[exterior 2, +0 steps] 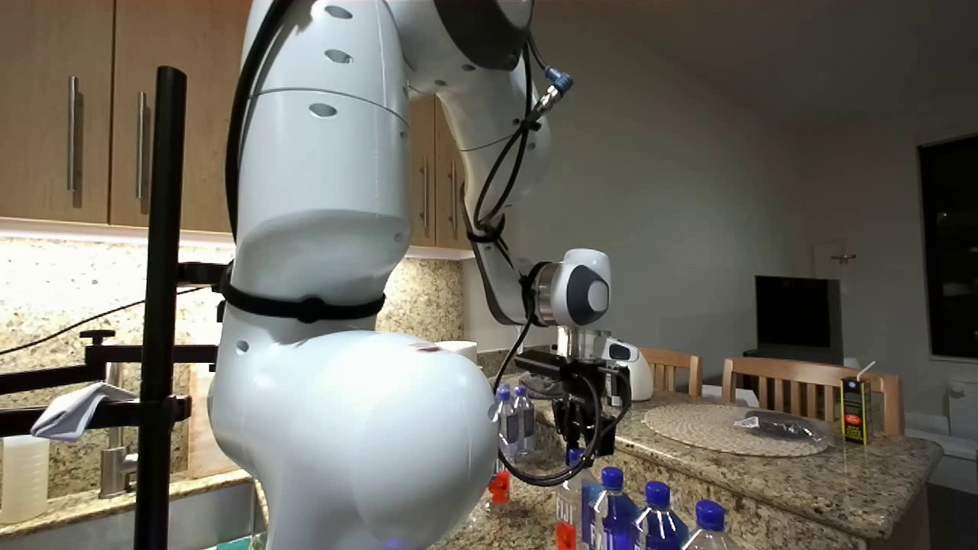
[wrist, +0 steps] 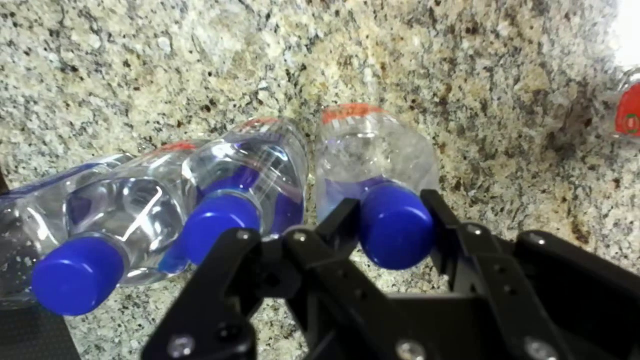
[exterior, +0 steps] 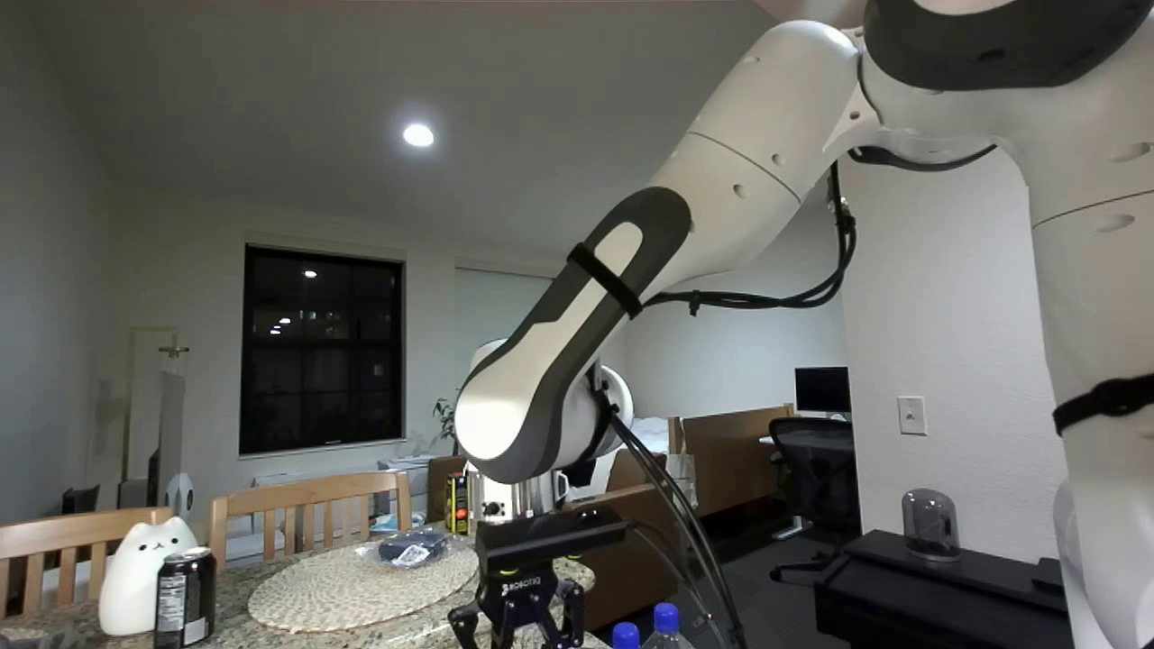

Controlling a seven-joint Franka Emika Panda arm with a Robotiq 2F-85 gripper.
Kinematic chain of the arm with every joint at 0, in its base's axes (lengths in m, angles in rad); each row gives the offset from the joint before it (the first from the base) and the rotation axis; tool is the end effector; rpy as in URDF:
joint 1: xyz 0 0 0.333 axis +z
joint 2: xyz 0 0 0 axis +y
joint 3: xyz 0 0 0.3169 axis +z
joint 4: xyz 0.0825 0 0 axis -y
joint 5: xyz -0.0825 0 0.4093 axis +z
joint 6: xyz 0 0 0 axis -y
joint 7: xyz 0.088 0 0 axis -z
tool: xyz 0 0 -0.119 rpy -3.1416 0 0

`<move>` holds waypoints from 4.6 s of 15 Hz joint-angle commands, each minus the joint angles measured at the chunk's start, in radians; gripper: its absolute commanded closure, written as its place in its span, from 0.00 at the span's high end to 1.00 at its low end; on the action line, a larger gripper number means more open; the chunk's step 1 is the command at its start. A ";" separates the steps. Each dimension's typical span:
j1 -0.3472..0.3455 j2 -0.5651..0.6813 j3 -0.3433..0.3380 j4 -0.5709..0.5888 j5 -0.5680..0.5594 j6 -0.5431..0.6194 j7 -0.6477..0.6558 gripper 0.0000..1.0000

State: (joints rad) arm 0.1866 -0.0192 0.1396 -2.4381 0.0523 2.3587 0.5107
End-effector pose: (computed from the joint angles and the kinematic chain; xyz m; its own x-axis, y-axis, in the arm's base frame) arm 0.4636 0.1578 0.2749 0.9730 -0.2205 -0.0687 -0.2209 -0.9753 0.0019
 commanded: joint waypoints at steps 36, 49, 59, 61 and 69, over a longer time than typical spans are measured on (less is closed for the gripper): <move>-0.021 -0.049 -0.003 -0.085 0.010 0.081 -0.093 1.00; -0.014 -0.049 0.006 0.026 0.032 0.027 -0.099 1.00; 0.022 0.035 0.082 0.211 -0.011 -0.058 -0.007 1.00; 0.040 0.075 0.098 0.254 -0.020 -0.103 0.025 1.00; 0.149 0.283 0.093 0.445 -0.168 -0.128 0.158 1.00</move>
State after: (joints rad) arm 0.2992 0.1818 0.2428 -2.0909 -0.0695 2.2759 0.6240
